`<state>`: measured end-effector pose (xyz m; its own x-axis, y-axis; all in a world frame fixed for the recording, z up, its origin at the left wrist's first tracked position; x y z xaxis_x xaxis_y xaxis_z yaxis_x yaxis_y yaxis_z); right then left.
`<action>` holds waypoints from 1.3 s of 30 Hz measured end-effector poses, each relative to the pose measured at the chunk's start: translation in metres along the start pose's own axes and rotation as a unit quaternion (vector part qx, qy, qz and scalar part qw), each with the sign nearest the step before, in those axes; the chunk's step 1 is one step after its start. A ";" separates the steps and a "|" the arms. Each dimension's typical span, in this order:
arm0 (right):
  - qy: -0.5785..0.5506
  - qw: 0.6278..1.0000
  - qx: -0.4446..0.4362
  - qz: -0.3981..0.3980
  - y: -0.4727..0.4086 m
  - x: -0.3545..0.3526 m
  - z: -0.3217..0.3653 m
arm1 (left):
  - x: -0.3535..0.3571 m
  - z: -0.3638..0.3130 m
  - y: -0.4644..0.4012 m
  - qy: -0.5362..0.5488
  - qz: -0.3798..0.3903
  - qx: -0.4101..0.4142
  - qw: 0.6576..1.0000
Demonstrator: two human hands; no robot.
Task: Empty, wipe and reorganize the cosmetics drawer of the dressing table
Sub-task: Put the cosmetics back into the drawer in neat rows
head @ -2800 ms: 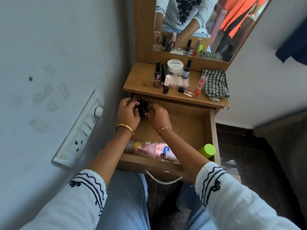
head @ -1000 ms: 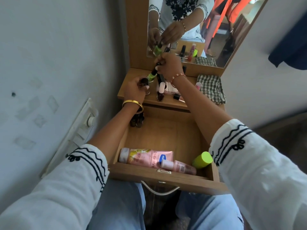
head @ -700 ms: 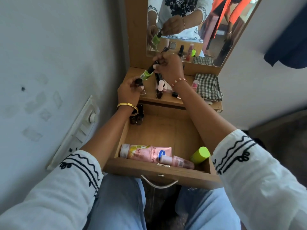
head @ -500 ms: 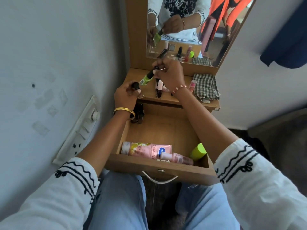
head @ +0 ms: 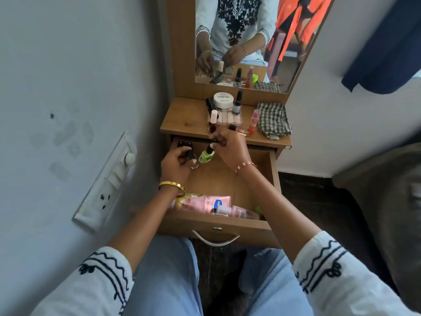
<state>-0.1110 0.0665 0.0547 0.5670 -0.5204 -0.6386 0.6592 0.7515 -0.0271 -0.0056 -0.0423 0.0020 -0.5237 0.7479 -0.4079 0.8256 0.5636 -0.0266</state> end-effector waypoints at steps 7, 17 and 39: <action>0.014 0.997 0.068 0.014 0.001 0.005 -0.030 | 0.015 0.003 -0.009 -0.233 0.094 0.021 0.968; -0.001 0.995 0.090 0.041 -0.009 0.017 -0.052 | 0.017 0.003 -0.032 -0.358 0.105 0.065 0.926; 0.045 0.992 0.091 0.074 -0.033 0.036 -0.058 | 0.019 0.022 -0.035 -0.377 0.115 0.011 0.919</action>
<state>-0.1408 0.0466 -0.0121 0.6238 -0.3653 -0.6909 0.6544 0.7275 0.2062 -0.0398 -0.0555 -0.0250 -0.0474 0.3865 -0.9211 0.9051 0.4068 0.1241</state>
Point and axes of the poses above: each hand's wrist, its own y-axis away from the middle knuckle, its own x-axis out of the palm, z = x × y, the point moved 3 cm from there along -y, towards the middle knuckle, and after that the axes turned 15 degrees about z, right-handed, at the moved point
